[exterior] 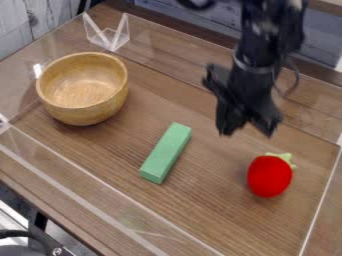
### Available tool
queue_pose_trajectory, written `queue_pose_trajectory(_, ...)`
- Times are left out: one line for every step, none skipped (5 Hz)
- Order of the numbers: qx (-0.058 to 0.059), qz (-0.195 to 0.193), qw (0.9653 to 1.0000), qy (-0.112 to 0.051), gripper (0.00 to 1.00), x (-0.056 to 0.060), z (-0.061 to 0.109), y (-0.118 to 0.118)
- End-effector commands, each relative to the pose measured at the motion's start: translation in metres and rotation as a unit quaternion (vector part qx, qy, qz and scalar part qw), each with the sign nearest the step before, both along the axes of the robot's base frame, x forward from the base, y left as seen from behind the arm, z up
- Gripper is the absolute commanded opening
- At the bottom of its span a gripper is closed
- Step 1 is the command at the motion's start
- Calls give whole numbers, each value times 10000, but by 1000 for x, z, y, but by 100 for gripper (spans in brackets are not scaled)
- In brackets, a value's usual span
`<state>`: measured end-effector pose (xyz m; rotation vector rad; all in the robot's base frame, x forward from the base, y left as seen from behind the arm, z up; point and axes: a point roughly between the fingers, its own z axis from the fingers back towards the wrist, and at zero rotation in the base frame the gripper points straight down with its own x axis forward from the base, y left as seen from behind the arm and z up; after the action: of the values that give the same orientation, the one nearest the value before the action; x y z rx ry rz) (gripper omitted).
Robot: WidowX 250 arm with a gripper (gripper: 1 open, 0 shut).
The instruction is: Move the red object to the left
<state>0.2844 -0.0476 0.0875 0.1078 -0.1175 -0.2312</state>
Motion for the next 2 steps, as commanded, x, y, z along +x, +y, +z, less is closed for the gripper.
queue_pose_trajectory(-71,-61,9996,-270,0,-4,15,-12)
queue_pose_trajectory(-128,-459,9986,-225,100,-8,2,-28)
